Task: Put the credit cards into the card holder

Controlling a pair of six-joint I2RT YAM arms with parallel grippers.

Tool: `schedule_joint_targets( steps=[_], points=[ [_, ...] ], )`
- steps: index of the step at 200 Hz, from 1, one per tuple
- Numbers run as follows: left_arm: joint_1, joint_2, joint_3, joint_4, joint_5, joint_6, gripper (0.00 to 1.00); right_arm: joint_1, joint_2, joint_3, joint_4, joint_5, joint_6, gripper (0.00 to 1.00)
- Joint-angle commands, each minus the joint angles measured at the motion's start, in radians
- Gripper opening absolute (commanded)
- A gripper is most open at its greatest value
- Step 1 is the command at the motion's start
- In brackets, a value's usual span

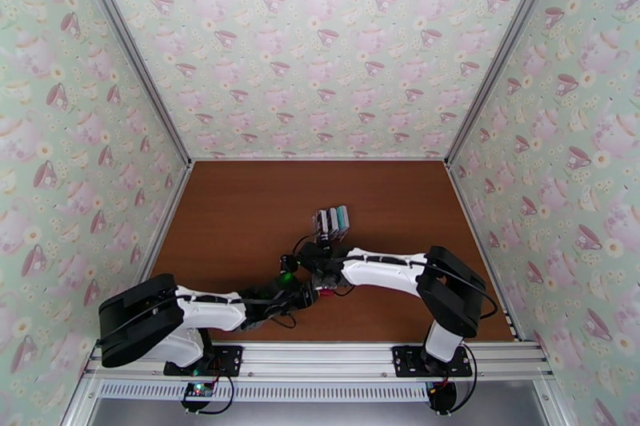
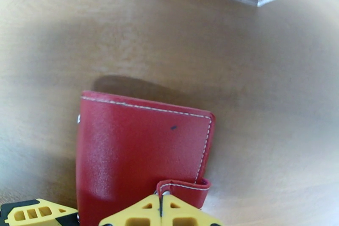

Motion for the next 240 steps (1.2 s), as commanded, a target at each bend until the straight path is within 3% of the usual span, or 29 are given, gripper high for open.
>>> schedule_joint_targets(
  steps=[1, 61, 125, 240],
  points=[
    [0.057, 0.007, 0.014, -0.156, -0.065, 0.033, 0.41, -0.014, 0.016, 0.041, 0.029, -0.031, -0.055, 0.0],
    [0.141, 0.004, 0.076, -0.273, -0.055, 0.14, 0.4, -0.044, 0.022, 0.052, 0.093, -0.085, -0.096, 0.0],
    [0.146, 0.068, 0.088, -0.24, -0.019, 0.13, 0.4, -0.083, 0.005, 0.042, 0.166, -0.164, -0.132, 0.0],
    [0.16, 0.269, 0.257, -0.47, 0.039, 0.09, 0.32, -0.197, -0.112, -0.12, 0.302, -0.387, -0.139, 0.0]
  ],
)
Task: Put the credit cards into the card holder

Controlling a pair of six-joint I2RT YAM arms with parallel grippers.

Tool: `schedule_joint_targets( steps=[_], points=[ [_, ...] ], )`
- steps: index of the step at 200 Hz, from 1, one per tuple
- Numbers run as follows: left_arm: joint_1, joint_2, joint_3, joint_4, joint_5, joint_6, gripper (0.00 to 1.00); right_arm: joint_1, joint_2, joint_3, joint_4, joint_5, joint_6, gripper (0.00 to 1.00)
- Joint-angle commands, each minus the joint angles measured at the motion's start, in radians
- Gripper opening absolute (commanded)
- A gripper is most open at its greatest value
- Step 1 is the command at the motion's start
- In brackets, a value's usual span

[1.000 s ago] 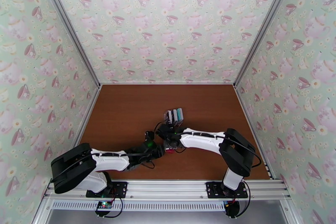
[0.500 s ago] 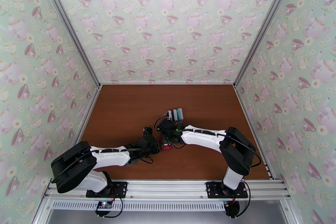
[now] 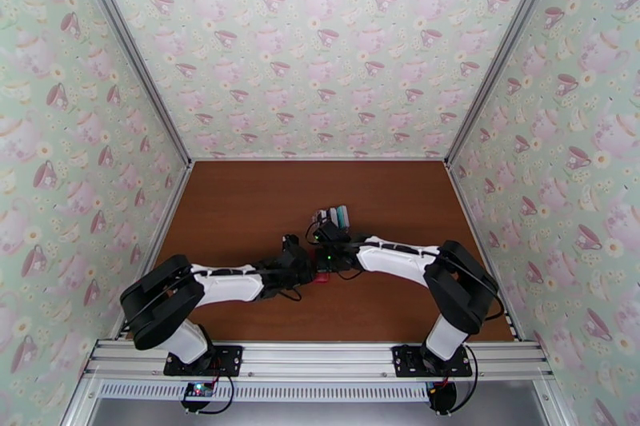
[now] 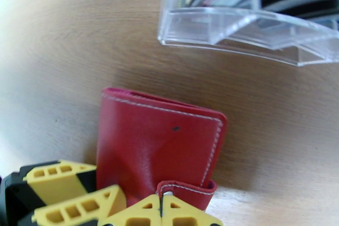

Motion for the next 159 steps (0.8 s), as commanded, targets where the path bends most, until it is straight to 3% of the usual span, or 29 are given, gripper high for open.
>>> schedule_joint_targets(
  steps=[1, 72, 159],
  points=[
    [0.01, 0.093, -0.024, -0.178, 0.043, -0.018, 0.32, -0.009, -0.051, -0.028, 0.056, -0.081, -0.013, 0.0],
    [0.008, 0.119, -0.005, -0.225, 0.056, -0.035, 0.31, -0.034, -0.108, -0.08, 0.073, -0.094, -0.005, 0.0],
    [-0.008, 0.062, -0.049, -0.211, 0.052, -0.051, 0.31, -0.045, -0.21, -0.143, -0.053, 0.033, 0.019, 0.0]
  ],
)
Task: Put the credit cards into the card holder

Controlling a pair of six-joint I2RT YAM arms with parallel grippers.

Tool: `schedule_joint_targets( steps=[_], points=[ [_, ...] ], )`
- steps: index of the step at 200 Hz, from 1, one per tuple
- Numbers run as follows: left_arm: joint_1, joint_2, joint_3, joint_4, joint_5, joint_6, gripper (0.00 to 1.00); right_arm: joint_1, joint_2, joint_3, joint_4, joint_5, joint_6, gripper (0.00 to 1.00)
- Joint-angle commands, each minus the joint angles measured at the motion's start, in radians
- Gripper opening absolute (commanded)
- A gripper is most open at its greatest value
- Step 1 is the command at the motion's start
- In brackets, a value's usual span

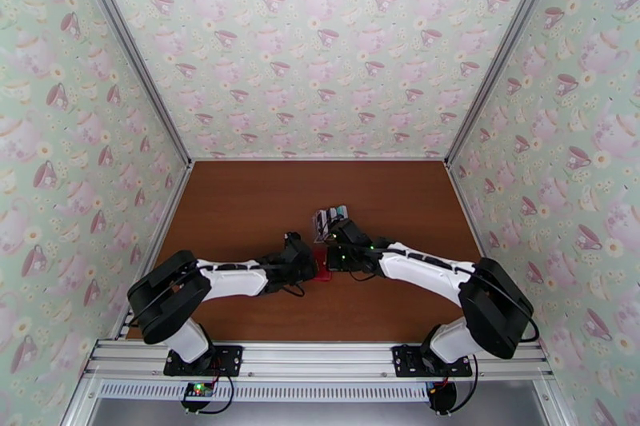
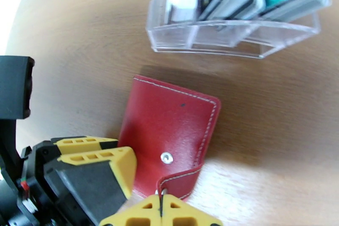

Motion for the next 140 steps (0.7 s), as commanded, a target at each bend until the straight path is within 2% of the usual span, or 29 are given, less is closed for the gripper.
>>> schedule_joint_targets(
  steps=[1, 94, 140],
  points=[
    [-0.012, 0.037, -0.076, -0.209, 0.028, -0.027, 0.31, -0.003, -0.019, -0.026, -0.058, 0.048, 0.019, 0.0],
    [-0.062, 0.034, -0.113, -0.11, 0.039, -0.099, 0.31, -0.003, -0.016, -0.128, -0.059, 0.139, 0.213, 0.0],
    [-0.085, 0.028, -0.126, -0.064, 0.047, -0.126, 0.32, 0.0, 0.026, -0.13, -0.051, 0.156, 0.225, 0.03]
  ],
)
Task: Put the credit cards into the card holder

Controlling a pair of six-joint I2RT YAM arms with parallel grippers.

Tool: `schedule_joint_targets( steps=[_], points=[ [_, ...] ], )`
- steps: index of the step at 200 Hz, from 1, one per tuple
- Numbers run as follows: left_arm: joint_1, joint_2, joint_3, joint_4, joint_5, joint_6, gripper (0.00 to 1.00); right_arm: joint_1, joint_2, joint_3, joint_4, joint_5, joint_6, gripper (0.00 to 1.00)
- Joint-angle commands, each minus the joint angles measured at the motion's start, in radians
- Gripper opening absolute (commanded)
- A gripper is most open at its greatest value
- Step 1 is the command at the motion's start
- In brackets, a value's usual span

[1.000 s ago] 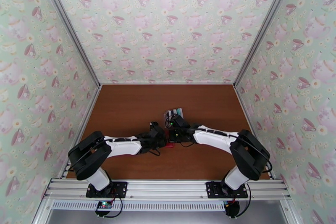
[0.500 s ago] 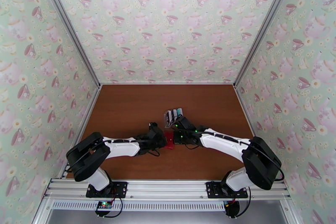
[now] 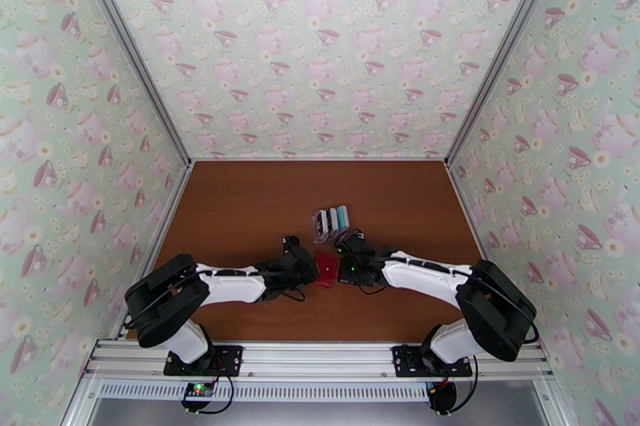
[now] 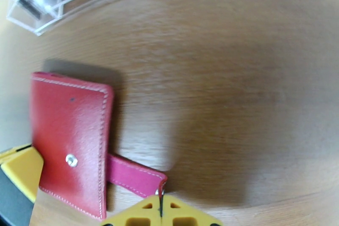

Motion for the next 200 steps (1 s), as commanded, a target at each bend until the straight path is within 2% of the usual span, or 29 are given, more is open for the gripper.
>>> schedule_joint_targets(
  steps=[1, 97, 200],
  points=[
    [-0.035, 0.048, -0.065, -0.157, 0.079, -0.046, 0.32, 0.0, 0.027, -0.006, -0.003, 0.035, 0.03, 0.03],
    [-0.047, -0.011, -0.094, -0.183, 0.06, -0.065, 0.32, -0.003, 0.079, 0.044, -0.084, 0.111, -0.001, 0.11],
    [-0.053, -0.007, -0.083, -0.198, 0.06, -0.054, 0.32, -0.034, 0.094, 0.063, -0.079, 0.085, -0.041, 0.17]
  ],
)
